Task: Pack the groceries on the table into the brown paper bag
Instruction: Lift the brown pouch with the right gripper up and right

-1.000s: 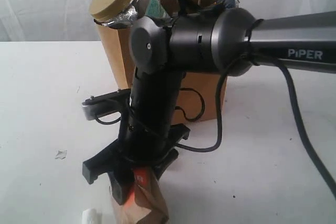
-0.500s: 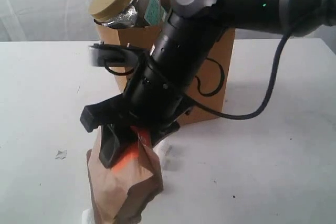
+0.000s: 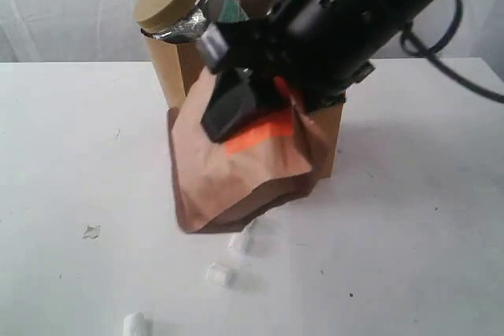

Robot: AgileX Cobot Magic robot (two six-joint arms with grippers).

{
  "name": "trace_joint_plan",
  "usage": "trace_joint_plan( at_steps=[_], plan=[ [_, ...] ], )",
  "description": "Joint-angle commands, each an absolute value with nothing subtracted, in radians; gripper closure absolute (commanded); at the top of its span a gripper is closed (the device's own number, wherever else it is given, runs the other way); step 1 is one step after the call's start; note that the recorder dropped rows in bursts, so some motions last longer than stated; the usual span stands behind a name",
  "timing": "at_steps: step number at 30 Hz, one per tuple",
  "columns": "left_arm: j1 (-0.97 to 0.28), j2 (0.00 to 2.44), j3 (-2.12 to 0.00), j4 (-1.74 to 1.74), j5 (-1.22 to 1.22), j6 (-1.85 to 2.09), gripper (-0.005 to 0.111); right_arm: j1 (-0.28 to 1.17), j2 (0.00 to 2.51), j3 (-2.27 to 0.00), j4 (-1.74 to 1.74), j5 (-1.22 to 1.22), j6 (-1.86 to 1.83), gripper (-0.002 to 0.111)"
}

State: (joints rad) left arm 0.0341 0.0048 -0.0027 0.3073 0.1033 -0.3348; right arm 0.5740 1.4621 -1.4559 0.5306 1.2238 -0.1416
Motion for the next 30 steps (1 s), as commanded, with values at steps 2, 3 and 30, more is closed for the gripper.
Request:
trace_joint_plan(
  at_steps=[2,3,30],
  plan=[
    [0.035,0.000,0.000,0.307,0.100,-0.336,0.107,0.464,1.384,-1.465,0.498,1.221,-0.175,0.108],
    [0.035,0.000,0.000,0.307,0.100,-0.336,0.107,0.450,1.375,-1.465,0.500,1.221,-0.187,0.108],
    [0.035,0.000,0.000,0.307,0.100,-0.336,0.107,0.069,1.354,-1.679,0.229,0.953,-0.437,0.108]
  ],
)
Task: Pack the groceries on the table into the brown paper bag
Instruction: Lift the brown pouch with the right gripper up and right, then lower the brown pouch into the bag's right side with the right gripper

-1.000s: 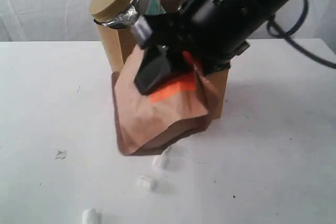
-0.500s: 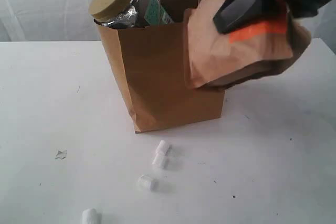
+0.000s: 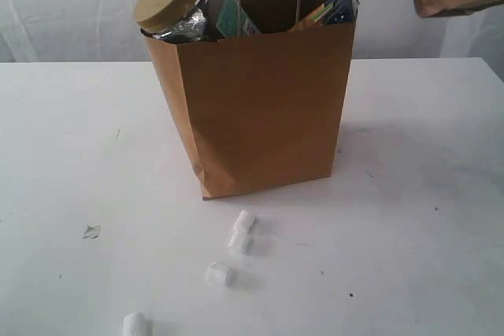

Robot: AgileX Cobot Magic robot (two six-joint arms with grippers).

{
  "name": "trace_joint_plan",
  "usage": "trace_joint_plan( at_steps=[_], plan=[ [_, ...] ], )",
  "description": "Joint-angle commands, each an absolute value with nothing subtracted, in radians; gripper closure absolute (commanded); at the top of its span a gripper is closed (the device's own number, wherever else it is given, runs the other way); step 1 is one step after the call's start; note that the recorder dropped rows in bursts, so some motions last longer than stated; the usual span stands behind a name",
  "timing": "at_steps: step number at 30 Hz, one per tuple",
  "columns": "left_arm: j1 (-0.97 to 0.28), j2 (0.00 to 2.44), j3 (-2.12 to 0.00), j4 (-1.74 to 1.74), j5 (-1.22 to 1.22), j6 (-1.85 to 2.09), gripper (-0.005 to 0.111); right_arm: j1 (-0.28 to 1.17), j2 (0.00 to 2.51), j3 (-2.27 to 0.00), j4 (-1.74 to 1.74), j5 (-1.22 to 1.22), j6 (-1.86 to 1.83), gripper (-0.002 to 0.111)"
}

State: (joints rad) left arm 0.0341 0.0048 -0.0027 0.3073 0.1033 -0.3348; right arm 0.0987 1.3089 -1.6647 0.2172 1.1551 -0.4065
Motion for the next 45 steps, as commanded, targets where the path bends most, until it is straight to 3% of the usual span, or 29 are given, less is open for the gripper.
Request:
trace_joint_plan(
  at_steps=[1,10,12,17,23,31,45],
  plan=[
    [0.035,0.000,0.000,0.307,0.100,-0.336,0.107,0.060,1.367,-1.679,0.242,0.901,-0.441,0.108],
    [0.035,0.000,0.000,0.307,0.100,-0.336,0.107,-0.036,1.588,-1.700,0.736,0.646,-0.866,0.108],
    [0.035,0.000,0.000,0.307,0.100,-0.336,0.107,-0.075,1.656,-1.702,0.995,0.630,-1.021,0.108],
    [0.035,0.000,0.000,0.307,0.100,-0.336,0.107,-0.175,1.787,-1.702,1.659,1.057,-1.521,0.108],
    [0.035,0.000,0.000,0.307,0.100,-0.336,0.107,-0.206,1.849,-1.702,1.628,1.221,-1.465,0.108],
    [0.035,0.000,0.000,0.307,0.100,-0.336,0.107,-0.206,1.846,-1.702,1.593,1.221,-1.432,0.108],
    [0.035,0.000,0.000,0.307,0.100,-0.336,0.107,-0.016,1.846,-1.702,1.401,1.221,-1.361,0.108]
  ],
)
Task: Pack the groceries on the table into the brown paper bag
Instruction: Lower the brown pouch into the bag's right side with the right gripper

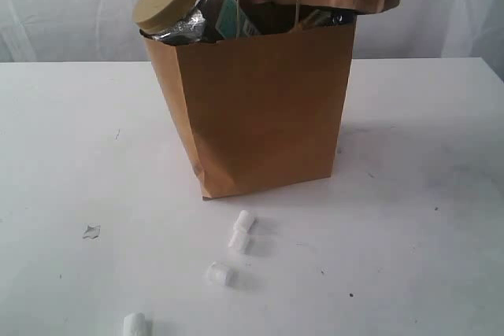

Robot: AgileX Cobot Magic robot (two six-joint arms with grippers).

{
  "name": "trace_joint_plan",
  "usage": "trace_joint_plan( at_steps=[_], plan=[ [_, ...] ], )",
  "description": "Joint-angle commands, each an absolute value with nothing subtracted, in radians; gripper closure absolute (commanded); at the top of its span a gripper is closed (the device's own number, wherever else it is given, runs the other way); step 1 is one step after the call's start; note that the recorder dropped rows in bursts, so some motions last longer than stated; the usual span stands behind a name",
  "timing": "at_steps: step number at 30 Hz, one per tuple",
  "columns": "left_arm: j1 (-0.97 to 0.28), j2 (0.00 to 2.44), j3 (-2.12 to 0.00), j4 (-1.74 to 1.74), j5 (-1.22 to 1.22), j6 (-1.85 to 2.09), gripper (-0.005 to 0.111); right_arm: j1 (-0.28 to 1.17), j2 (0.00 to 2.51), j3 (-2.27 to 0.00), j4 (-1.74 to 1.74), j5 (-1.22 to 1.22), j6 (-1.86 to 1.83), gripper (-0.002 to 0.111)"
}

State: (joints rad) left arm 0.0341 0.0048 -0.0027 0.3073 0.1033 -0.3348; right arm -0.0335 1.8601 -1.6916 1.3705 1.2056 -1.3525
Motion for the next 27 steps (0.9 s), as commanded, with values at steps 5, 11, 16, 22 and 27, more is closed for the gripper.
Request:
trace_joint_plan(
  at_steps=[5,11,16,22,27],
  plan=[
    [0.035,0.000,0.000,0.307,0.100,-0.336,0.107,0.000,1.846,-1.702,1.401,1.221,-1.365,0.108],
    [0.035,0.000,0.000,0.307,0.100,-0.336,0.107,0.032,1.846,-1.702,1.404,1.221,-1.367,0.108],
    [0.035,0.000,0.000,0.307,0.100,-0.336,0.107,0.079,1.852,-1.702,1.367,1.138,-1.367,0.108],
    [0.035,0.000,0.000,0.307,0.100,-0.336,0.107,0.092,1.852,-1.702,1.358,1.093,-1.367,0.106],
    [0.035,0.000,0.000,0.307,0.100,-0.336,0.107,0.092,1.852,-1.702,1.278,1.073,-1.365,0.089]
  ],
)
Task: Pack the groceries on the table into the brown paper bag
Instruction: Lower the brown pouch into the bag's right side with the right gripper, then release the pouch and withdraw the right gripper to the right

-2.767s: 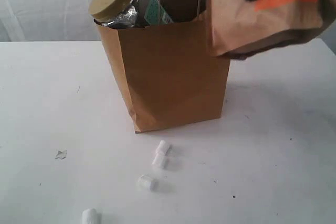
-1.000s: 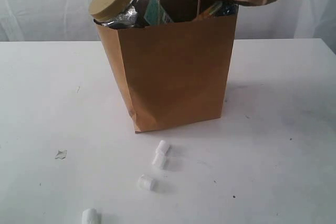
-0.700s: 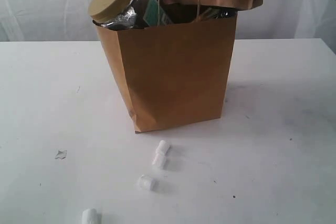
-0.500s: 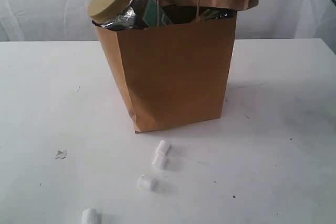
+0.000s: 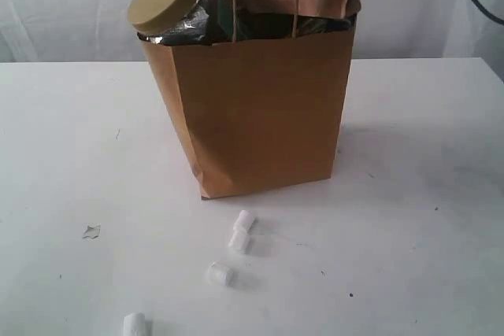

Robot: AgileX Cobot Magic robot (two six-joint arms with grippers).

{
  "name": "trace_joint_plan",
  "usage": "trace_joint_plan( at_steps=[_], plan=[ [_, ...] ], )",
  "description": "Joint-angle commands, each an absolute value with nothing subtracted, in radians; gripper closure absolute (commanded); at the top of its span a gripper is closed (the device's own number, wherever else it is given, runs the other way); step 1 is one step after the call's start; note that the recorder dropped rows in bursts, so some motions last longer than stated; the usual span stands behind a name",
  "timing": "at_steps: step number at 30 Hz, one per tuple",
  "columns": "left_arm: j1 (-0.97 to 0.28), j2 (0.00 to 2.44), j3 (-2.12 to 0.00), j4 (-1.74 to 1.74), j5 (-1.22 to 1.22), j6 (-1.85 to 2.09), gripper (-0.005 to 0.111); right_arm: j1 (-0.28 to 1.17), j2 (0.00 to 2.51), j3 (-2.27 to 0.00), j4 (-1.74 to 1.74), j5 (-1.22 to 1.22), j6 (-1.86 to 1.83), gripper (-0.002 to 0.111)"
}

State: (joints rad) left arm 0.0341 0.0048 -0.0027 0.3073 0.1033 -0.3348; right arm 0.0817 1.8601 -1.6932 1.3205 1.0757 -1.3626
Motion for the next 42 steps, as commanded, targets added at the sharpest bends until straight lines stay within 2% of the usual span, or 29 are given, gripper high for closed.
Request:
trace_joint_plan(
  at_steps=[1,4,10,12,13,15,28,34,42],
  plan=[
    [0.035,0.000,0.000,0.307,0.100,-0.336,0.107,0.092,1.852,-1.702,1.261,1.072,-1.365,0.086],
    [0.035,0.000,0.000,0.307,0.100,-0.336,0.107,0.092,1.852,-1.702,1.253,1.068,-1.365,0.078],
    [0.035,0.000,0.000,0.307,0.100,-0.336,0.107,0.092,1.852,-1.702,1.250,1.066,-1.365,0.076],
    [0.035,0.000,0.000,0.307,0.100,-0.336,0.107,0.092,1.852,-1.702,1.244,1.066,-1.365,0.069],
    [0.035,0.000,0.000,0.307,0.100,-0.336,0.107,0.092,1.852,-1.702,1.244,1.063,-1.365,0.059],
    [0.035,0.000,0.000,0.307,0.100,-0.336,0.107,0.092,1.852,-1.702,1.244,1.040,-1.365,0.050],
    [0.035,0.000,0.000,0.307,0.100,-0.336,0.107,0.086,1.807,-1.702,1.230,1.037,-1.327,0.050],
    [0.035,0.000,0.000,0.307,0.100,-0.336,0.107,0.086,1.787,-1.702,1.198,0.912,-1.295,0.050],
    [0.035,0.000,0.000,0.307,0.100,-0.336,0.107,0.086,1.773,-1.702,1.053,1.008,-1.176,0.054]
  ],
)
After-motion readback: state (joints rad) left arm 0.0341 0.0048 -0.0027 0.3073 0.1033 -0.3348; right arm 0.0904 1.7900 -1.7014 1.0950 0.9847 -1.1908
